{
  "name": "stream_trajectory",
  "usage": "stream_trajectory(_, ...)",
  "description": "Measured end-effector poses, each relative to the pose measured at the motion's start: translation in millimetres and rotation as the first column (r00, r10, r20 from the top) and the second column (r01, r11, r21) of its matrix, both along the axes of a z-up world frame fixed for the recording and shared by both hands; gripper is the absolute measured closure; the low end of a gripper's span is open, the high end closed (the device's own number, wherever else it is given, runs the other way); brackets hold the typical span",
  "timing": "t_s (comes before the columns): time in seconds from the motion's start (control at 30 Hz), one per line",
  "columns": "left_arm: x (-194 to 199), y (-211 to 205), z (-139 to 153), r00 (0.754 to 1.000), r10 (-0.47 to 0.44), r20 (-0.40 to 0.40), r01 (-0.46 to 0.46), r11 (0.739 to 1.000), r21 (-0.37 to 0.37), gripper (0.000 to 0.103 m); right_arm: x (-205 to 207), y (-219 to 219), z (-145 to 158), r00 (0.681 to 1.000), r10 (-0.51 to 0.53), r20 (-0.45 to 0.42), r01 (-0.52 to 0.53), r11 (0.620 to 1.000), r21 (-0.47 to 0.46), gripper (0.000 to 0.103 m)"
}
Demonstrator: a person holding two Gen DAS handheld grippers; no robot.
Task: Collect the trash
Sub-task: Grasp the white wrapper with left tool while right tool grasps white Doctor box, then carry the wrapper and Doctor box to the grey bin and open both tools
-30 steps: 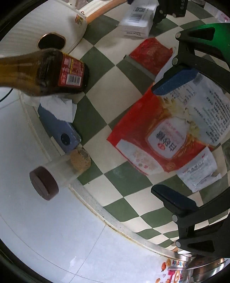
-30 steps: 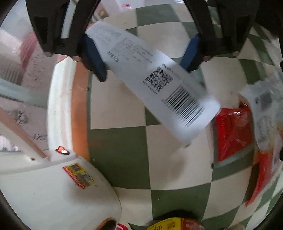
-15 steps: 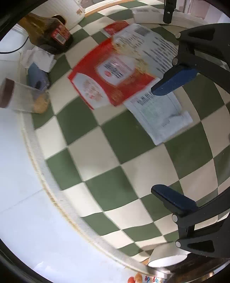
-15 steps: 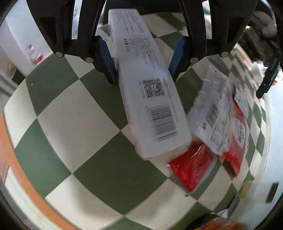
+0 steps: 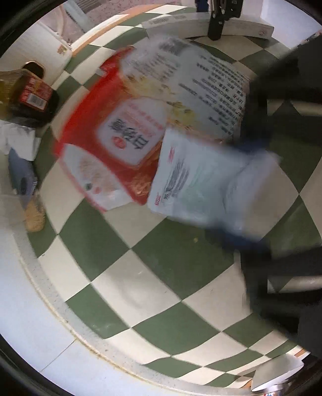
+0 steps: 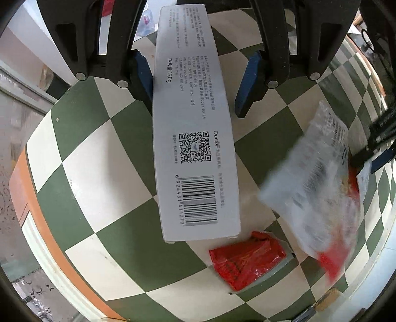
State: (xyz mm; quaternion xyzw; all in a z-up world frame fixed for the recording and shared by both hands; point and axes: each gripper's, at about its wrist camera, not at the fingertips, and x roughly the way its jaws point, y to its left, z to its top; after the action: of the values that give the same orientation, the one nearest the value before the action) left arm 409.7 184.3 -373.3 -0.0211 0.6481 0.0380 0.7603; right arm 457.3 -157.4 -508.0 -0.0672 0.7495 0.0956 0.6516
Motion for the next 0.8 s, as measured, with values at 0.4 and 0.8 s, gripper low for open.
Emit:
stream_trajectory(0.4,-31.9,-12.0,65.2,0.991,0.049,0.123,-0.055,0.998,0.04,0.097,-24.6,-96.7,58.5,0.969,-0.223,0.107,0.197,0.957,0.212,0.054)
stream_trajectory(0.8,-50.5,-167.8,136.4,0.957,-0.179,0.229,0.192,0.981,-0.032,0.097,-85.4,-226.4,86.9,0.831,-0.512,0.217,0.431,0.84,0.33,0.054)
